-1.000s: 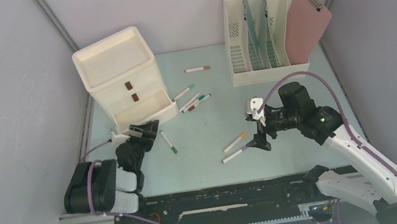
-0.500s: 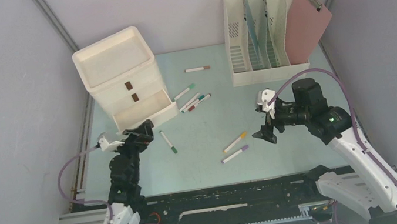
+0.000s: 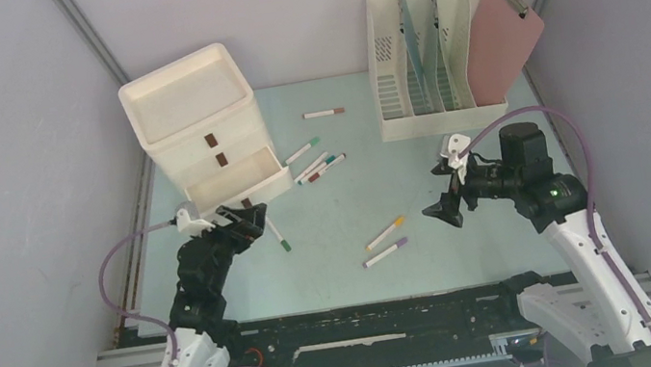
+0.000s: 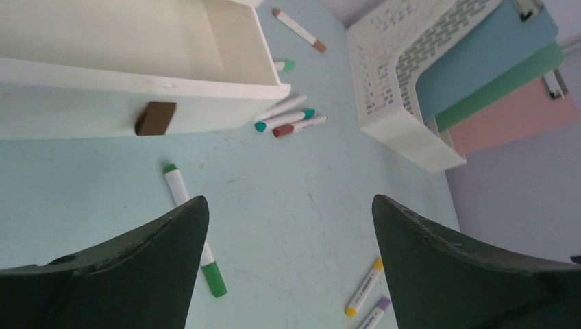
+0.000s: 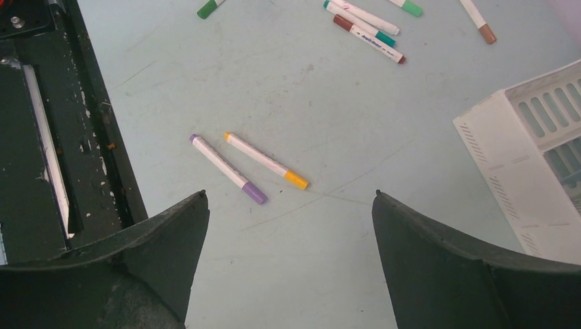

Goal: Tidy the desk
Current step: Open the drawer in the storage box, then pick up the stationery from the center of the board.

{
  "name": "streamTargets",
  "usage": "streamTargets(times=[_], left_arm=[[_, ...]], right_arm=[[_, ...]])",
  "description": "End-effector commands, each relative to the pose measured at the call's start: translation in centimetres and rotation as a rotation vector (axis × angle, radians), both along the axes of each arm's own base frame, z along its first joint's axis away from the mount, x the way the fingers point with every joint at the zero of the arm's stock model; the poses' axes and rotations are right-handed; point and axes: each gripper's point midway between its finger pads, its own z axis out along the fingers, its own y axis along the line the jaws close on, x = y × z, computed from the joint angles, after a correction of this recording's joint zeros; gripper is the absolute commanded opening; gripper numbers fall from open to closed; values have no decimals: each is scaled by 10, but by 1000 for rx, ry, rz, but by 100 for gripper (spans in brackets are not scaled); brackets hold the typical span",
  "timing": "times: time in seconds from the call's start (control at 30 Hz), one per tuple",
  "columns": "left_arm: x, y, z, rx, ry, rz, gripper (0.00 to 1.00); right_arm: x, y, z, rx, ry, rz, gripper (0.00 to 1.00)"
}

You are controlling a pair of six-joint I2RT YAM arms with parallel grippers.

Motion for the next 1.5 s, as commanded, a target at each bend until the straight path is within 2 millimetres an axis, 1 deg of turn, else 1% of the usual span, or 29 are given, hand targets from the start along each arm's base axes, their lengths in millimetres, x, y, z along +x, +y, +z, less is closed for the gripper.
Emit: streamTargets(times=[0.0, 0.1, 0.17, 0.23, 0.37, 0.5, 0.63, 0.7, 0.8, 0.83, 1.13, 1.27, 1.3, 1.47], left_arm=[[-11, -28, 4, 42, 53, -182, 94], [-13, -24, -9, 107, 118, -138, 94], [-13, -19, -16, 163, 145, -81, 99], [-16, -10, -22, 217, 197, -1, 100], [-19, 8, -22, 324, 252, 161, 100], [-16, 12, -22, 386, 268, 240, 100], [-11, 5, -26, 384, 289, 247, 99], [-9, 1, -28, 388, 306, 241, 94], [-5, -10, -30, 394, 337, 215, 78], [-4, -13, -33, 402, 351, 205, 76], [8, -33, -50, 433, 398, 158, 68], [13, -42, -62, 452, 434, 138, 65], [14, -43, -65, 456, 443, 138, 62], [16, -48, -85, 489, 487, 129, 60]], right_arm=[[0, 2, 11, 6, -17, 15, 96], [3, 2, 7, -15, -16, 12, 96], [5, 3, 4, -33, -15, 10, 96], [6, 3, 0, -51, -14, 9, 96], [7, 4, -5, -82, -15, 12, 96], [8, 6, -8, -97, -11, 15, 96], [8, 5, -9, -100, -9, 14, 96], [8, 5, -9, -100, -13, 14, 96], [8, 5, -9, -99, -12, 14, 96], [8, 5, -9, -99, -11, 13, 96], [9, 4, -10, -100, -5, 10, 96], [8, 4, -9, -97, -9, 12, 96], [8, 5, -8, -97, -11, 14, 96], [8, 5, -9, -95, -7, 18, 96]])
